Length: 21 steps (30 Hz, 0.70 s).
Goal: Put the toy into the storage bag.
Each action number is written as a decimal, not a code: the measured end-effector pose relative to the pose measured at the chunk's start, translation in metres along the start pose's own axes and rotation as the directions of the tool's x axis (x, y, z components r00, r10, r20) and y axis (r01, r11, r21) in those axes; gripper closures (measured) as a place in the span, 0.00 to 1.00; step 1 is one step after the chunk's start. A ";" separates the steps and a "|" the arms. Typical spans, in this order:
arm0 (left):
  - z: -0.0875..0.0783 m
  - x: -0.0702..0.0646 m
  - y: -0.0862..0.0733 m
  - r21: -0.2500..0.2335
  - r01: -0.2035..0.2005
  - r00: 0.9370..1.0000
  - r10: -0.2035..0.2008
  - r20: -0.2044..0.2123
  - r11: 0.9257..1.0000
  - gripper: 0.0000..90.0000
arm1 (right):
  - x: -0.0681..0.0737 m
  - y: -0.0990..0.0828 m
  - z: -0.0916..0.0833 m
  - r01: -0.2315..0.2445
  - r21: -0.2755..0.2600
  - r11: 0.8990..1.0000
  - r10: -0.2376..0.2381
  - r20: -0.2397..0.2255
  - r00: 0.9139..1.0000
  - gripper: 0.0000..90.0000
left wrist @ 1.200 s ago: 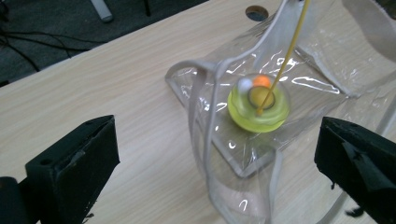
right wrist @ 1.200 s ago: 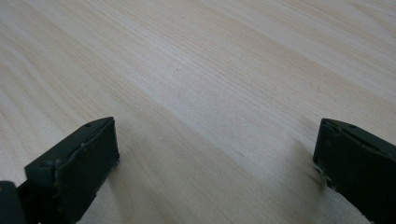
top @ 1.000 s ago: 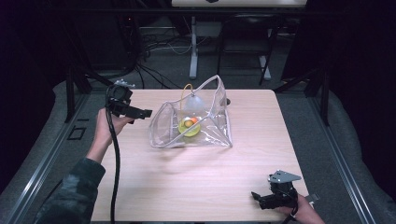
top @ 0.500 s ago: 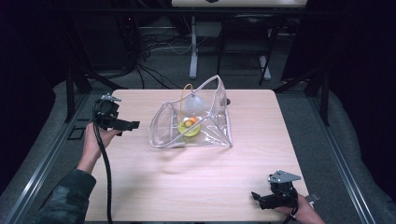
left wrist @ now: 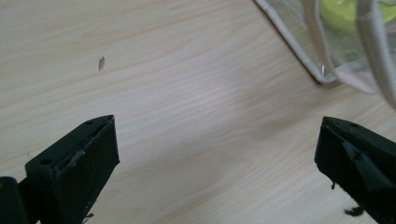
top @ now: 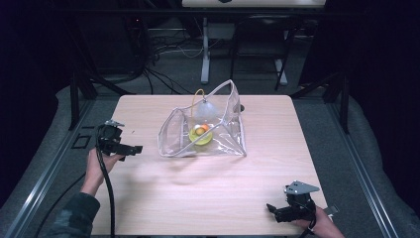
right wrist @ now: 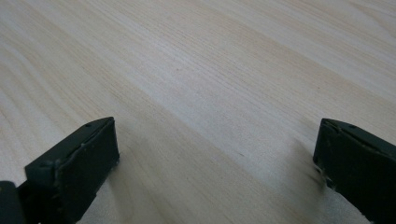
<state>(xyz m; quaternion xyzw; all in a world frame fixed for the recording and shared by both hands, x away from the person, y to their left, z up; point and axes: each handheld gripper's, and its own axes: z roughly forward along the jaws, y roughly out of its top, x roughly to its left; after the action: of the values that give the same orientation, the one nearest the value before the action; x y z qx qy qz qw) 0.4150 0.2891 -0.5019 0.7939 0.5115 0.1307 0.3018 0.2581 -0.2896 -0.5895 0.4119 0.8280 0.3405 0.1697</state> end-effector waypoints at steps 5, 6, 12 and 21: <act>0.015 0.003 -0.014 0.044 0.005 1.000 -0.004 -0.017 0.999 0.00 | 0.000 0.000 0.000 0.000 0.000 1.000 0.000 0.000 1.000 0.00; 0.019 0.003 -0.018 0.057 0.009 1.000 -0.008 -0.012 0.998 0.00 | 0.000 0.000 0.000 -0.001 -0.001 1.000 0.001 0.000 1.000 0.00; 0.029 0.007 -0.030 0.073 0.023 1.000 -0.022 -0.017 0.997 0.00 | 0.000 0.000 0.000 -0.001 -0.001 1.000 0.001 0.000 1.000 0.00; 0.040 0.011 -0.046 0.085 0.054 0.998 -0.052 -0.028 0.995 0.00 | 0.000 0.000 0.000 0.000 -0.001 1.000 0.000 0.000 1.000 0.00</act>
<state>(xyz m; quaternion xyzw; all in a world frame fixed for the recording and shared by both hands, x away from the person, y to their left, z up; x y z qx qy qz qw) 0.4069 0.2987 -0.5631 0.7904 0.5414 0.1111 0.2641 0.2581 -0.2895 -0.5895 0.4119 0.8279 0.3407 0.1697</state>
